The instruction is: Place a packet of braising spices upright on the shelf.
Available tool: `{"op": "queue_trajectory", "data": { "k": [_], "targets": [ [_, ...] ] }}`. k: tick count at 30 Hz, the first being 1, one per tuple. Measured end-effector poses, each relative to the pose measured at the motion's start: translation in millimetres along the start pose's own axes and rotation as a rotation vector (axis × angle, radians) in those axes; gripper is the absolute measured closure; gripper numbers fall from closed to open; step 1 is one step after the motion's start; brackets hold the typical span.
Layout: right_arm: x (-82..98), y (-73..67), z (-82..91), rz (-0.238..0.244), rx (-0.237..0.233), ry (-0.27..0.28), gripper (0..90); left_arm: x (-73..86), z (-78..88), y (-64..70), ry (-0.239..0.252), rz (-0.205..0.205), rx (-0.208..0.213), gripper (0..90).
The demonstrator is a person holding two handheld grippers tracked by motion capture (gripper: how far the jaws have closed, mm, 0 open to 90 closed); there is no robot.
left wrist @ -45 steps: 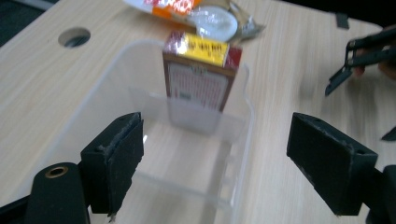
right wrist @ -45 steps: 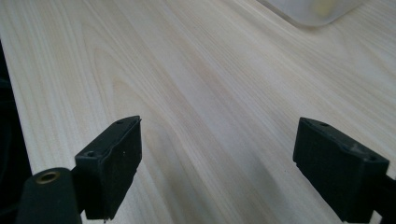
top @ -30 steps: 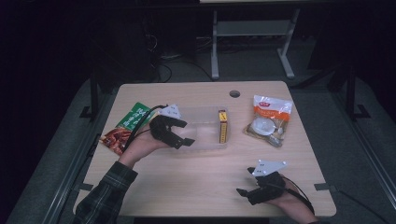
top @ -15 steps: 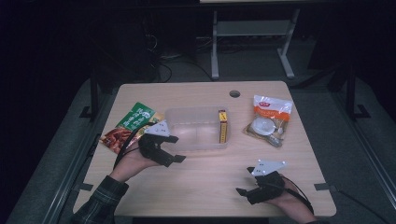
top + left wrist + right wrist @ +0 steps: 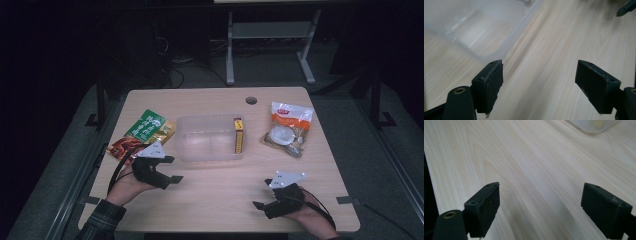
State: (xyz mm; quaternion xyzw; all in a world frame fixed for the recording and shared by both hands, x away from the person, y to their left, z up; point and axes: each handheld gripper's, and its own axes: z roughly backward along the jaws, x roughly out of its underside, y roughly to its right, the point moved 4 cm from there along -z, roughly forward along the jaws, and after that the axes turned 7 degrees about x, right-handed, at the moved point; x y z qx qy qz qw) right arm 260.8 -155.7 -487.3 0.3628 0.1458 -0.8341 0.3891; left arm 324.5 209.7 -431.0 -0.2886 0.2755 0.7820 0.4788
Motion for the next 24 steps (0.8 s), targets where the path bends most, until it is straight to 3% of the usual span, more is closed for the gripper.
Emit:
{"op": "queue_trajectory", "data": {
  "k": [16, 24],
  "targets": [
    [2.4, 1.1, 1.5, -0.004, 0.009, -0.001, 15.0, 35.6, 25.1, -43.6, -0.040, 0.093, -0.171, 24.4],
    [2.3, 2.3, 1.2, -0.006, 0.008, -0.004, 15.0, 46.6, 37.2, -70.3, -0.032, 0.159, -0.252, 24.9]
  ]
}}
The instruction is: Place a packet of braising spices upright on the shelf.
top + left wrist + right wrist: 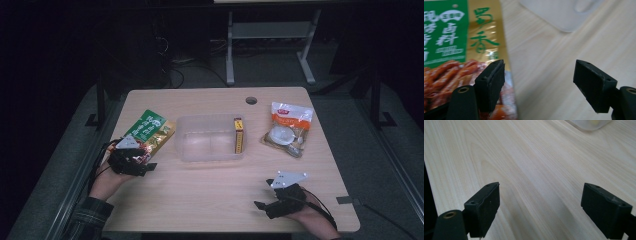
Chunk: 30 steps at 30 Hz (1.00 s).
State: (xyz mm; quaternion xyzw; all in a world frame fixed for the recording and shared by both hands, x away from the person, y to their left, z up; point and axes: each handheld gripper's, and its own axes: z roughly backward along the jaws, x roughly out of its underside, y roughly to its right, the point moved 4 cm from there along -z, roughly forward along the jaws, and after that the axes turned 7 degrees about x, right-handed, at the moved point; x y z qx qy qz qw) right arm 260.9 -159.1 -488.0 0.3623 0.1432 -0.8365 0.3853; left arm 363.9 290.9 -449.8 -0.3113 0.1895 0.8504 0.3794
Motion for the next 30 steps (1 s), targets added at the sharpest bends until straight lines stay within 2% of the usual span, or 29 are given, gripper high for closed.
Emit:
{"op": "queue_trajectory", "data": {
  "k": [9, 11, 15, 18, 20, 23, 25, 28, 30],
  "targets": [
    [0.3, 0.1, -1.2, -0.012, -0.001, -0.001, 15.0, -7.7, 1.2, -39.9, 0.048, 0.051, -0.087, 24.8],
    [0.1, 0.5, -2.1, -0.017, -0.002, 0.000, 15.0, -9.6, 0.4, -48.9, 0.049, 0.064, -0.091, 24.7],
    [0.1, -0.4, -3.9, -0.016, -0.004, -0.008, 15.0, -11.4, -2.6, -67.9, 0.055, 0.061, -0.099, 24.1],
    [0.4, -0.5, -4.5, -0.021, -0.002, -0.009, 15.0, -12.1, -6.1, -81.6, 0.021, 0.049, -0.117, 22.0],
    [0.1, -0.4, -4.5, -0.021, 0.001, -0.006, 15.0, -13.0, -8.7, -91.4, 0.008, 0.064, -0.110, 20.4],
    [-0.8, 0.4, -3.8, -0.025, 0.004, 0.008, 15.0, -13.3, -11.5, -102.3, 0.011, 0.072, -0.119, 18.1],
    [-1.1, 1.8, -4.0, -0.032, 0.003, 0.015, 15.0, -12.1, -15.7, -107.4, 0.045, 0.095, -0.107, 17.3],
    [-1.2, 2.4, -4.4, -0.033, 0.008, 0.016, 15.0, -5.6, -22.7, -115.8, 0.006, 0.092, -0.133, 14.7],
    [-1.0, 1.8, -3.8, -0.032, 0.010, 0.019, 15.0, -3.1, -24.7, -121.2, 0.011, 0.105, -0.148, 14.4]
  ]
}}
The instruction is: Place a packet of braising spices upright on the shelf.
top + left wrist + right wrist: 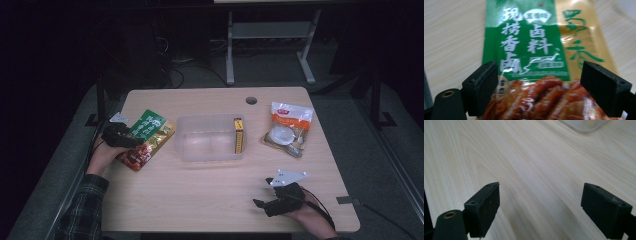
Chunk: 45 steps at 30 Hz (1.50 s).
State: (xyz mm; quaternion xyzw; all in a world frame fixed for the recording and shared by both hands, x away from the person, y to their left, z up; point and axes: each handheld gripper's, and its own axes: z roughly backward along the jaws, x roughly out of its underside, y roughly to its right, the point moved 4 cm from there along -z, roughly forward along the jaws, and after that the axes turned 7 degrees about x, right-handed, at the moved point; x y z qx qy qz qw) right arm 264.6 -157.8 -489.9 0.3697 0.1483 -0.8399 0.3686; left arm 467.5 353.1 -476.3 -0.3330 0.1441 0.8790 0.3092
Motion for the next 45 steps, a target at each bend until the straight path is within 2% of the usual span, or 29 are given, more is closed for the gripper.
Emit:
{"op": "queue_trajectory", "data": {
  "k": [2, 4, 5, 9, 13, 22, 26, 28, 32, 37, 45],
  "targets": [
    [0.6, -0.7, 0.5, 0.001, -0.003, -0.001, 15.0, 1.7, -2.9, -4.8, 0.025, 0.029, 0.008, 14.4],
    [1.0, -0.9, 0.4, 0.005, -0.003, -0.005, 15.0, 5.0, -6.4, -11.8, -0.021, 0.024, 0.002, 13.9],
    [1.0, -0.8, 0.3, 0.004, -0.005, -0.003, 15.0, 6.7, -8.0, -14.5, -0.025, 0.033, 0.000, 13.9],
    [1.3, 0.1, 0.4, -0.002, -0.001, -0.002, 15.0, 9.1, -9.6, -22.4, -0.002, 0.061, 0.011, 13.3],
    [2.7, 0.2, 0.5, -0.003, -0.003, -0.004, 14.9, 13.5, -12.3, -28.1, 0.015, 0.115, 0.060, 13.0],
    [2.8, -0.7, 1.6, -0.006, -0.004, -0.001, 14.8, 17.5, -10.4, -33.5, 0.027, 0.127, 0.045, 12.8],
    [3.0, -2.1, 1.7, -0.003, -0.012, -0.002, 14.7, 15.7, -12.0, -27.5, 0.018, 0.128, 0.043, 13.0],
    [2.7, -2.2, 1.7, -0.001, -0.011, -0.003, 14.8, 14.7, -13.0, -24.8, 0.004, 0.110, 0.042, 13.0],
    [2.7, -2.6, 1.9, 0.001, -0.014, -0.003, 14.8, 12.5, -13.5, -21.0, -0.021, 0.098, 0.040, 15.1],
    [2.7, -3.5, 1.5, 0.006, -0.019, -0.004, 14.7, 10.5, -12.2, -15.7, -0.044, 0.067, 0.037, 26.1],
    [2.5, -4.9, 1.8, 0.010, -0.022, -0.007, 14.8, 9.2, -7.2, -12.8, -0.058, 0.069, 0.014, 67.0]
  ]
}}
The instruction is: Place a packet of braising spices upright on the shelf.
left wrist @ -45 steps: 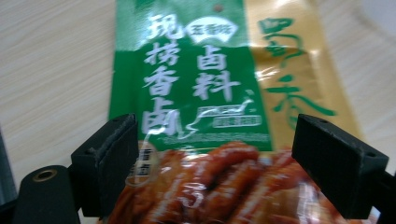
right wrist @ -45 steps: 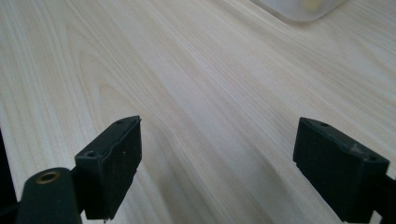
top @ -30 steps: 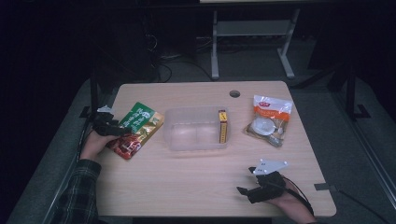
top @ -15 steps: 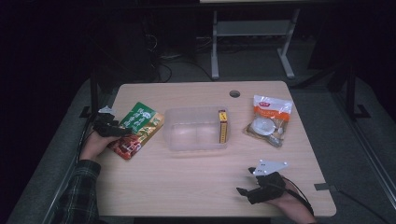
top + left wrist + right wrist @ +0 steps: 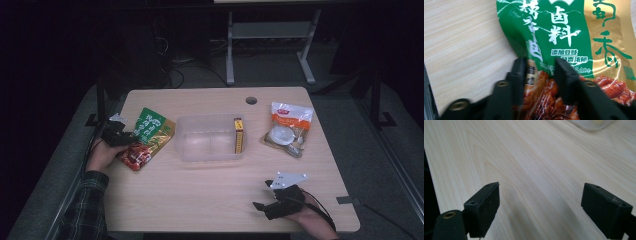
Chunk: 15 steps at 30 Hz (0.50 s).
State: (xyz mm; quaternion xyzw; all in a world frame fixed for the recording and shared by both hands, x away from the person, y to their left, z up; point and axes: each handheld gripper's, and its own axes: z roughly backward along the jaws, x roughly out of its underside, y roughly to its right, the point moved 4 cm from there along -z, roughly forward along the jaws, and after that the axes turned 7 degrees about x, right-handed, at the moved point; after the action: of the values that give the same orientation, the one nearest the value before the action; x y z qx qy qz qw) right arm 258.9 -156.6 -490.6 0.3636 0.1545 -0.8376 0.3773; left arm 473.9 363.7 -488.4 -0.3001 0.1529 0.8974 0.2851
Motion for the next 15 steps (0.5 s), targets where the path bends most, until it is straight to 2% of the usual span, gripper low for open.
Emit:
{"op": "queue_trajectory", "data": {
  "k": [3, 6, 8, 9, 12, 15],
  "targets": [
    [0.2, -0.5, -0.1, 0.000, -0.002, -0.005, 14.8, 1.3, 0.6, -0.4, 0.011, 0.003, -0.007, 78.9],
    [-0.1, -1.0, -0.3, 0.004, -0.006, -0.002, 14.8, 0.1, 0.4, 1.2, -0.003, -0.022, -0.029, 83.1],
    [-0.5, -1.7, -0.1, 0.004, -0.009, -0.001, 14.8, -0.6, 0.1, 2.1, 0.001, -0.021, -0.040, 85.4],
    [-0.6, -1.9, -0.1, 0.006, -0.009, -0.001, 14.8, -1.0, 0.3, 2.1, 0.006, -0.003, -0.030, 87.1],
    [-0.4, -2.3, 0.1, 0.006, -0.011, -0.002, 14.8, -1.1, 2.4, 1.8, -0.010, 0.014, -0.018, 89.2],
    [-0.8, -2.1, 0.4, 0.004, -0.012, 0.000, 14.8, -0.4, 6.4, -0.8, 0.012, 0.053, 0.015, 89.6]
  ]
}}
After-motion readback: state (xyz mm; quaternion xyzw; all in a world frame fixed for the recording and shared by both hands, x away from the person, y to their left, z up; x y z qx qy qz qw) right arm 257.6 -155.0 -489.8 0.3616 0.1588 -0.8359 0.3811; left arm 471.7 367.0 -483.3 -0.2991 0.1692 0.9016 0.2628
